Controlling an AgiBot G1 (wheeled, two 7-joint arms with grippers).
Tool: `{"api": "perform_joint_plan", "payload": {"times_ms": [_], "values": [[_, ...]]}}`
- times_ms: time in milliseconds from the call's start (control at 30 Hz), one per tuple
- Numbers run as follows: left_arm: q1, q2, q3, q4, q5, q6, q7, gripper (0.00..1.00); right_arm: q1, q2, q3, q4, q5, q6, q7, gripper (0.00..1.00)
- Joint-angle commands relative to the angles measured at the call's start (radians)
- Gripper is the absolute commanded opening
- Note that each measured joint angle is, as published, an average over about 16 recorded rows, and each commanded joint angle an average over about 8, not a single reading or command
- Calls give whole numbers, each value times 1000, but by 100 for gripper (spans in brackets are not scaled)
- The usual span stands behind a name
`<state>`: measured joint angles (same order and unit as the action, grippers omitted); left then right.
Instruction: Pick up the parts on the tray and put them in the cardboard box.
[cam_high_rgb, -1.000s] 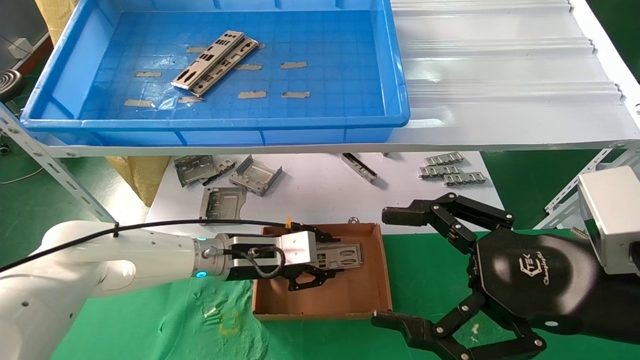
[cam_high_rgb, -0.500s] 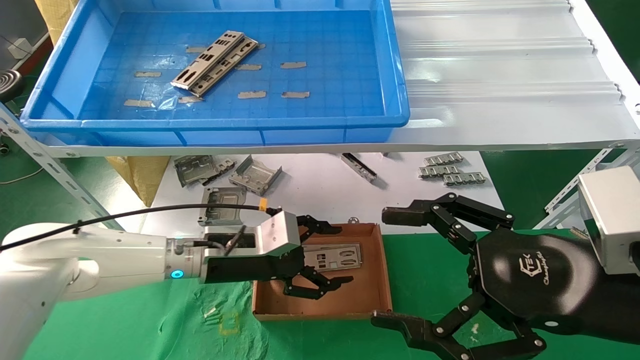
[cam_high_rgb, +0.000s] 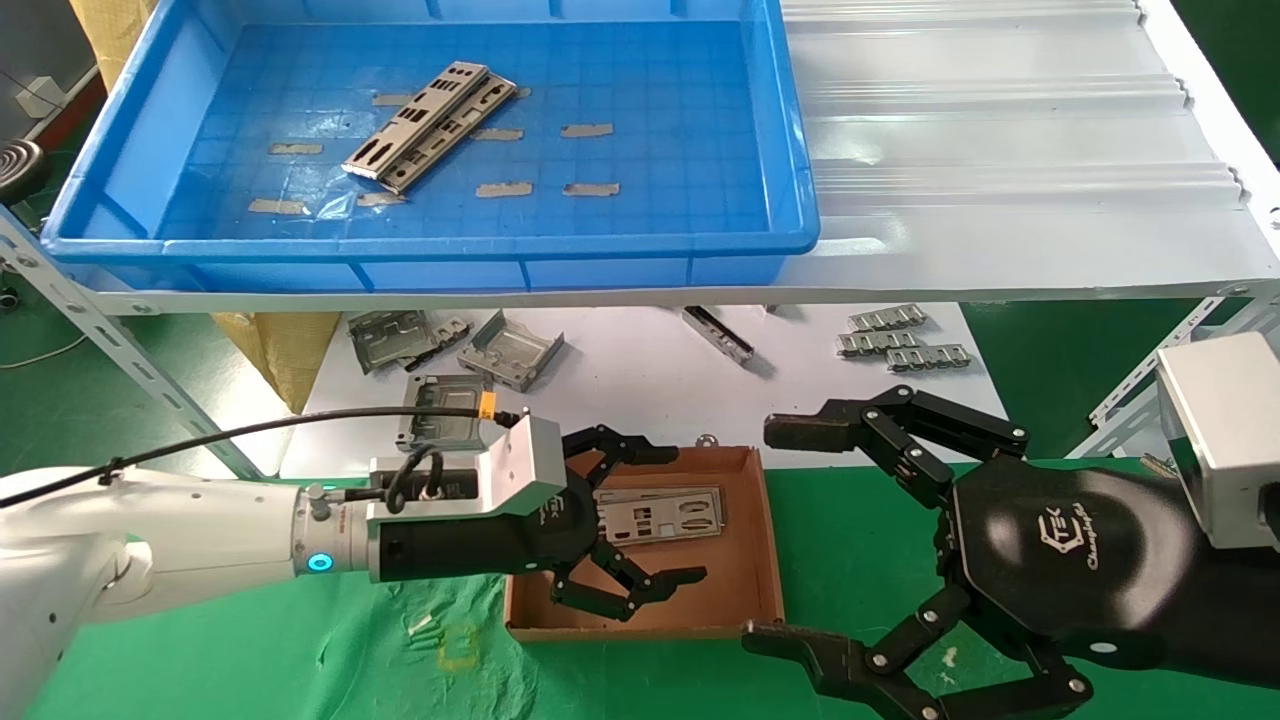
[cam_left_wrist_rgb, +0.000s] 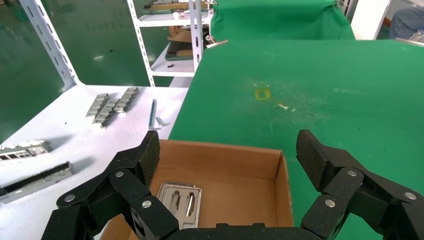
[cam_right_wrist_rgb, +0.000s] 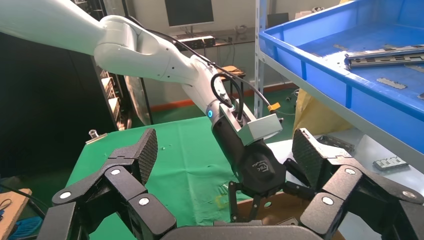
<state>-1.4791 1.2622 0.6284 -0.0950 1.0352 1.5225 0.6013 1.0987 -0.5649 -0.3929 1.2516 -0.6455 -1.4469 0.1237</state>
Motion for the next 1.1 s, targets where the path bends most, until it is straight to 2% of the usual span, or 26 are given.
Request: {"api": "perform_joint_plan", "payload": {"times_ms": [33,233,1100], "values": [[-1,3,3,-1,5,-8,3,100,0,0,0,0,0,0,0,100],[25,-40,-19,-78,-15,-10,-48,100,0,0,0,0,0,0,0,100],[202,-325,-173,-596,-150,-18,-394,100,0,0,0,0,0,0,0,100]]}}
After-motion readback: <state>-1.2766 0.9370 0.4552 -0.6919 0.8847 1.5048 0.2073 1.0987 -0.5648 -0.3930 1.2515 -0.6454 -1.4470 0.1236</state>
